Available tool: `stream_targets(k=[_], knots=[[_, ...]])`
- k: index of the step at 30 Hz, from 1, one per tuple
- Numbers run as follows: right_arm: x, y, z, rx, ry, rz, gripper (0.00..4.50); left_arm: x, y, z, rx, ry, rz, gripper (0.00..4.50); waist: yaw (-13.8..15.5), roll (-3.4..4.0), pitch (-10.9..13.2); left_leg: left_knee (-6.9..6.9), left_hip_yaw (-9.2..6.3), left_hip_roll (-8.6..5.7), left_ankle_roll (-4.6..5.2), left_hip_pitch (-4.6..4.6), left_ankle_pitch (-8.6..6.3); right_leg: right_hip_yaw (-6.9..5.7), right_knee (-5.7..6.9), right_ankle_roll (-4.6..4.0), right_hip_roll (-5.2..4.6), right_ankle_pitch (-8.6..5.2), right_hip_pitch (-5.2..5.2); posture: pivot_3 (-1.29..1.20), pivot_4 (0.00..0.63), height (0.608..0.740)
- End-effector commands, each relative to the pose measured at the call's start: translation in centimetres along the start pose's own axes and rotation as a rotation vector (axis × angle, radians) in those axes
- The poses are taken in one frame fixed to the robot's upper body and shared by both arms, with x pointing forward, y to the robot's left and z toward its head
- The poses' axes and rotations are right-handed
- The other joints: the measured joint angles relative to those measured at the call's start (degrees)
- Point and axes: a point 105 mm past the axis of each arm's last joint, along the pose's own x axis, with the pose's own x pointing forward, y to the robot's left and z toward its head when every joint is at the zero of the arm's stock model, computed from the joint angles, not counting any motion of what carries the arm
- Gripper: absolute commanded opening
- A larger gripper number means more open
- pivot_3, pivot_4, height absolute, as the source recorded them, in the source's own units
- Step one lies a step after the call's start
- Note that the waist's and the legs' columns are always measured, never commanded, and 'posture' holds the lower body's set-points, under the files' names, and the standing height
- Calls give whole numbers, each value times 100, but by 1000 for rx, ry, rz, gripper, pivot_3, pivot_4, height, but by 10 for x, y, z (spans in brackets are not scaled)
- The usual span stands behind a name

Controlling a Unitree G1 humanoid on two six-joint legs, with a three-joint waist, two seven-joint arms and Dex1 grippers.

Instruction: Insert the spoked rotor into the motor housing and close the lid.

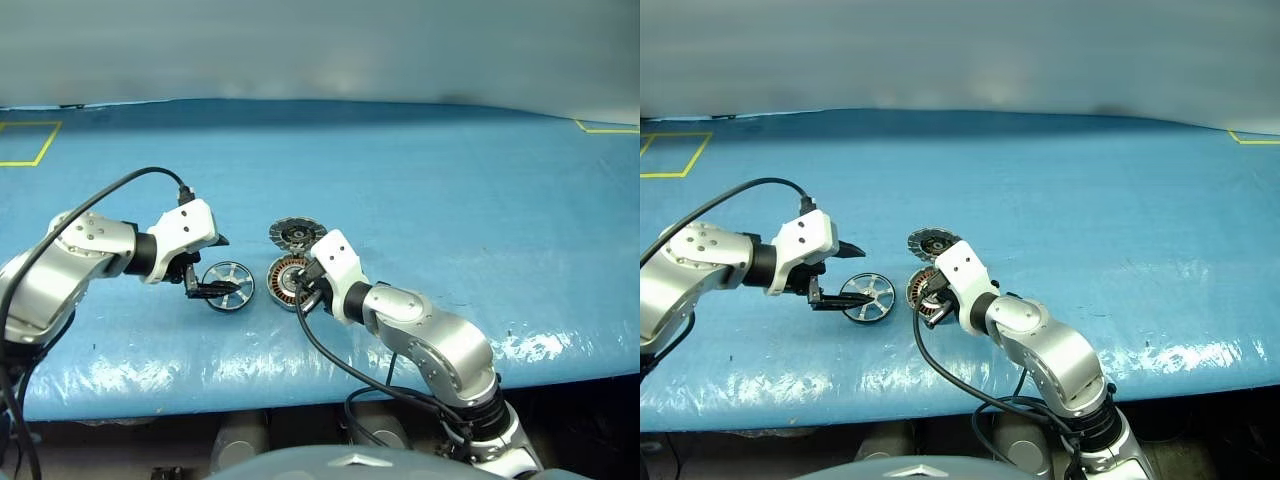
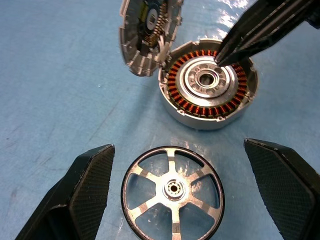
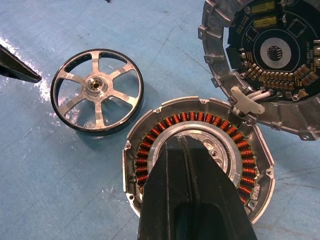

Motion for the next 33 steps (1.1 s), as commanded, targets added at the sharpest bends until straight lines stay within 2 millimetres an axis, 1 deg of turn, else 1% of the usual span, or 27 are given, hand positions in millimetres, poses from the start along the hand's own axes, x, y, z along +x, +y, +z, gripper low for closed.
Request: stream_targets(k=[1,6,9,14,19,23,26,33], knots=[[-1,3,11,-10,-58,3,14,-3,8,-1,139,123,-85,4500,1,0,1,-1,1,-1,-1,-6,1,1,4,-5,-1,3,-7,0,150,740],[0,4,9,-4,-64,10,14,-1,29,-3,259,269,-144,4500,4,-1,1,-1,4,-1,0,-23,1,2,4,-22,0,13,-25,0,150,740],[-1,4,8,4,-80,22,14,2,33,-3,323,335,-199,4500,4,-2,1,1,3,-2,1,-26,1,3,6,-22,0,12,-25,0,150,740],[-1,3,-1,-1,-94,41,14,7,31,4,426,409,-291,4500,6,-3,1,6,1,-3,2,-30,0,3,8,-21,-1,13,-25,0,150,740],[0,2,-3,1,-96,41,14,12,24,11,509,446,-345,4500,-3,-3,1,24,0,-3,4,-32,-1,5,21,-19,0,14,-25,0,150,740],[1,1,-3,-5,-93,43,14,15,22,17,542,450,-367,4500,2,-4,1,43,-1,-3,5,-32,-1,6,36,-10,1,10,-22,0,150,740],[1,1,-3,-11,-90,43,14,16,21,17,561,463,-377,4500,1,-4,1,52,-1,-5,6,-31,-1,8,44,1,1,5,-20,0,150,740],[2,1,-3,-9,-92,39,14,22,23,19,606,470,-363,4500,2,-4,1,65,-2,-7,6,-28,-1,11,69,-5,2,6,-22,0,150,740]])
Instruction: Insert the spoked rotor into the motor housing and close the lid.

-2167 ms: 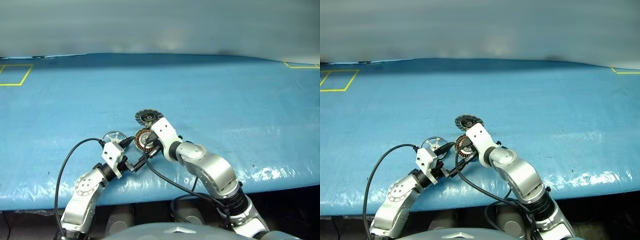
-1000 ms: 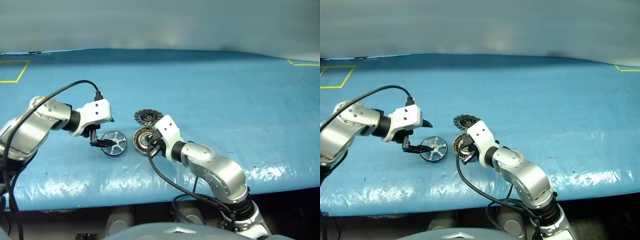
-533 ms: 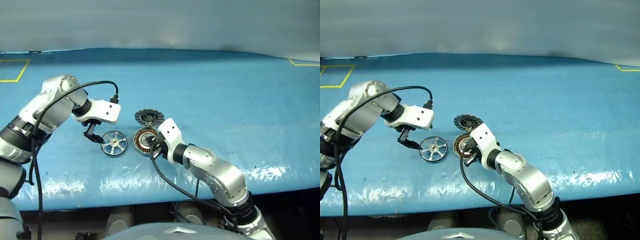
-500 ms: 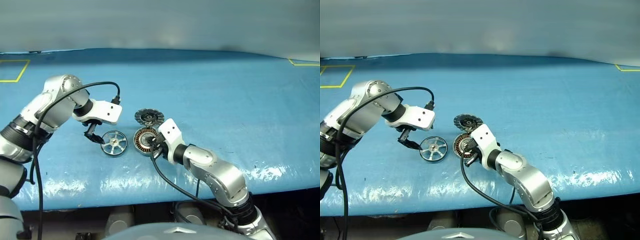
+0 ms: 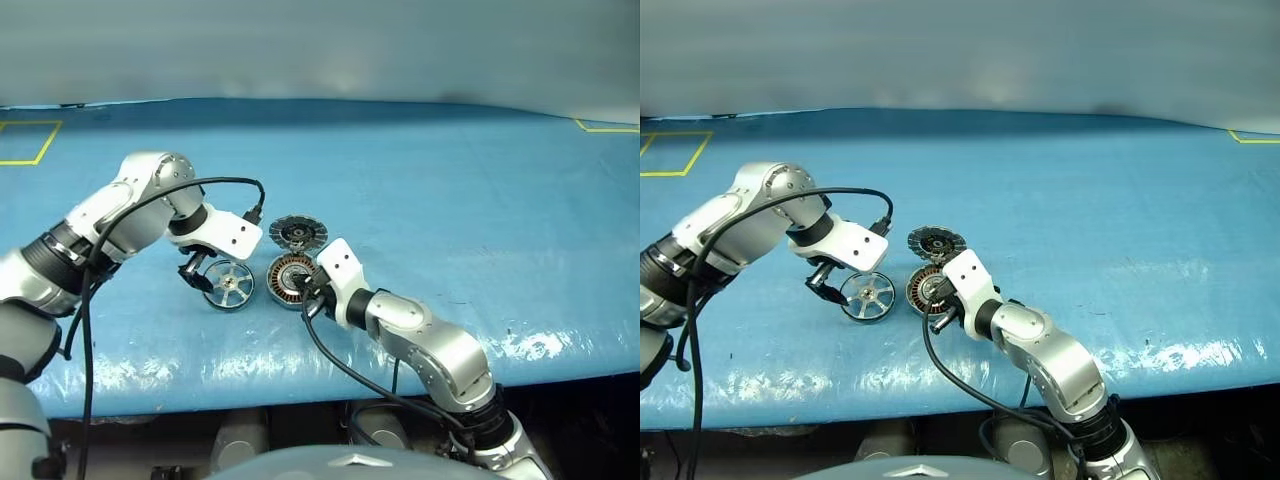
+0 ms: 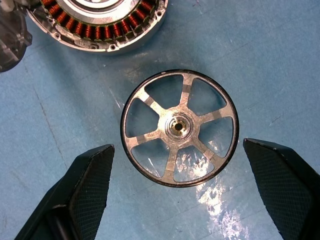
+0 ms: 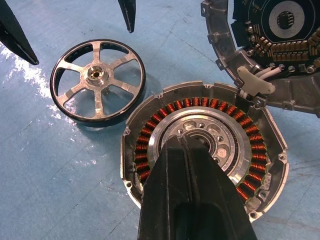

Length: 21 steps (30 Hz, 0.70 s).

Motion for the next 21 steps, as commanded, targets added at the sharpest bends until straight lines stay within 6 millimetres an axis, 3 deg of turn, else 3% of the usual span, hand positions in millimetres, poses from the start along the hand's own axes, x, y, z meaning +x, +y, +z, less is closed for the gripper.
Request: stream_targets(k=[1,7,12,21], knots=[[0,5,11,-23,-52,17,14,-7,7,2,36,15,48,4500,3,0,0,2,0,-1,0,1,0,1,6,-1,0,-1,0,0,150,740],[0,7,9,-9,-54,8,14,-5,16,11,134,-13,121,4500,0,-1,-1,10,-1,-1,1,12,1,3,30,-1,3,-7,1,0,150,740],[0,7,8,11,-68,-16,14,-11,23,16,153,-139,195,4500,-2,-2,-1,13,-2,-1,2,15,2,5,36,-4,4,-5,2,0,150,740],[2,6,8,29,-86,-45,14,-7,17,-3,105,-223,141,4500,-2,-3,-2,15,-2,-1,2,16,2,4,37,-19,4,5,4,0,150,740]])
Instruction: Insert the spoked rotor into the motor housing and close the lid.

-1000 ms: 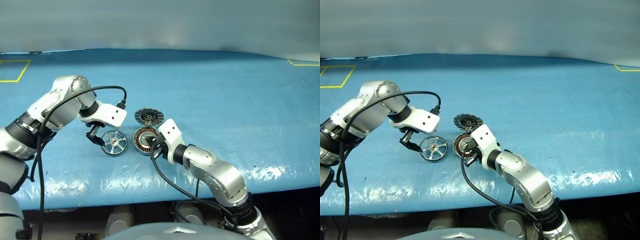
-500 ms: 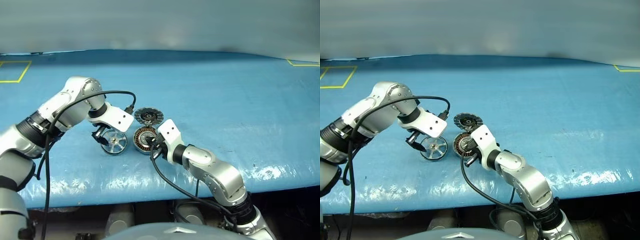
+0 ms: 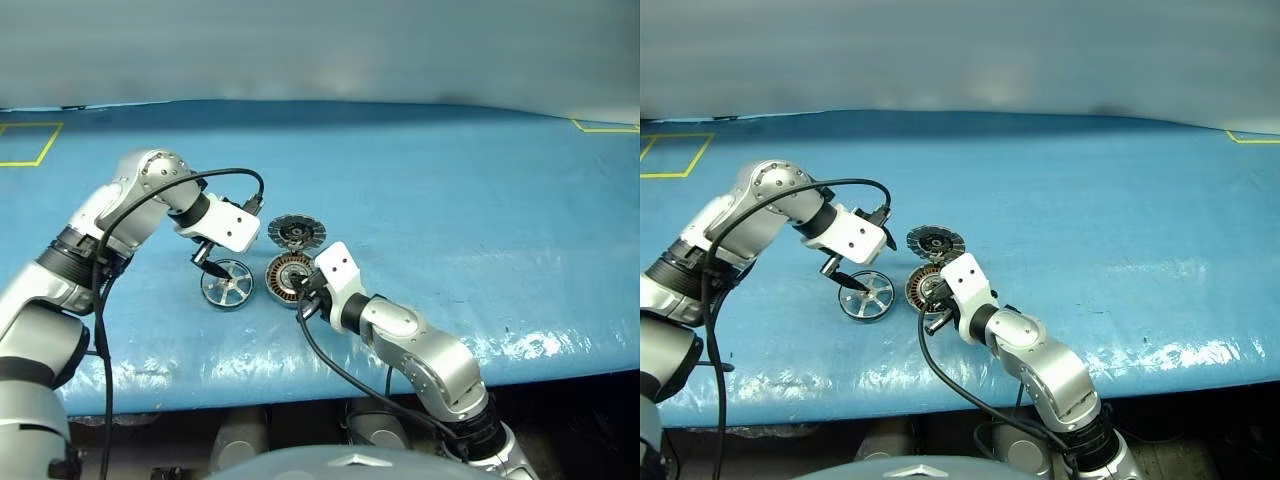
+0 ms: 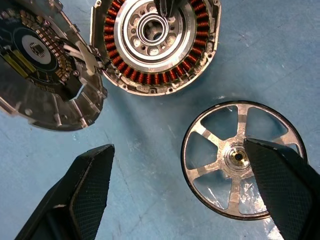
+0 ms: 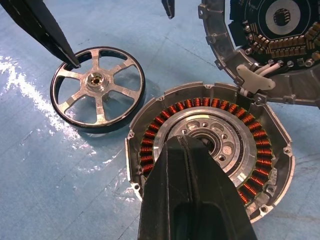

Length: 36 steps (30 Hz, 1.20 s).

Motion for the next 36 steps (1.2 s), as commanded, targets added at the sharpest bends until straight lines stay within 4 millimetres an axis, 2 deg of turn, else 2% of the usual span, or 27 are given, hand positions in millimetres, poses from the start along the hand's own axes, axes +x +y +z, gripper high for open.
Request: stream_targets(k=[1,4,15,24,27,29,36], knots=[[0,2,11,-7,-55,-3,14,-8,-1,-2,-19,-32,-1,4500,-1,0,0,0,0,0,0,0,0,0,0,0,0,0,0,0,150,740],[0,1,11,-5,-57,-11,14,-7,0,-2,-21,-42,-8,4500,-1,0,0,0,0,0,0,0,0,-1,0,1,0,0,1,0,150,740],[-2,-2,10,24,-63,-45,14,6,-7,-10,136,18,-86,4500,0,0,0,2,-1,0,0,0,0,-1,1,-2,0,1,2,0,150,740],[-3,-5,9,26,-62,-61,14,11,-10,-12,161,35,-121,4500,-4,-1,-1,3,-2,0,0,1,0,-1,2,-2,1,1,3,0,150,740],[-3,-5,9,28,-62,-62,0,12,-10,-12,159,37,-129,3902,-3,-1,-1,3,-2,0,0,1,0,0,2,-2,0,1,4,0,150,740],[-3,-5,9,29,-61,-64,0,13,-9,-12,163,34,-125,3268,-3,-1,-1,4,-2,0,0,1,0,0,2,-2,0,2,4,0,150,740],[-3,-6,9,30,-62,-72,0,15,-8,-10,175,35,-134,3268,-6,-1,-1,7,-2,0,0,1,0,-1,3,-2,1,2,5,0,150,740]])
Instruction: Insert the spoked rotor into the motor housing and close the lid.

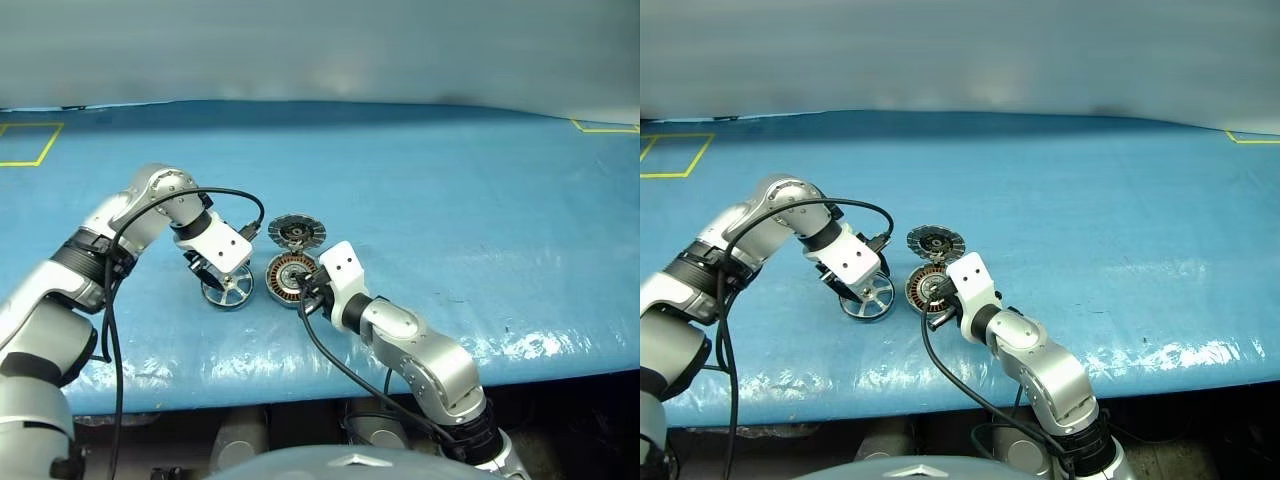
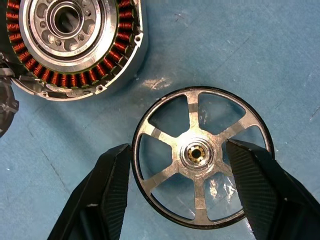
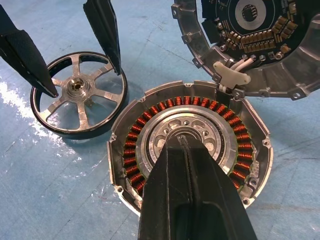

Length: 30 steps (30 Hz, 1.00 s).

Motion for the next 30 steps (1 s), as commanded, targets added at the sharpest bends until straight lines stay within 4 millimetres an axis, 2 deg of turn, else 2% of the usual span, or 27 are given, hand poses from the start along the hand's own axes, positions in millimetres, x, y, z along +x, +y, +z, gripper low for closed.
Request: stream_targets(k=[1,21,30], knots=[[-3,0,11,-7,-52,-9,0,-8,4,-1,20,32,4,3268,1,0,0,0,0,0,0,0,0,0,1,0,0,0,0,0,150,740],[-4,0,10,-17,-47,-7,0,6,-8,-10,-14,77,-78,3268,2,0,0,26,-2,0,1,0,0,-1,10,9,1,-1,9,0,150,740],[-4,2,11,-24,-48,1,0,10,1,-15,-28,100,-21,3268,7,0,0,50,-3,0,1,0,-1,-1,19,19,2,-1,16,0,150,740]])
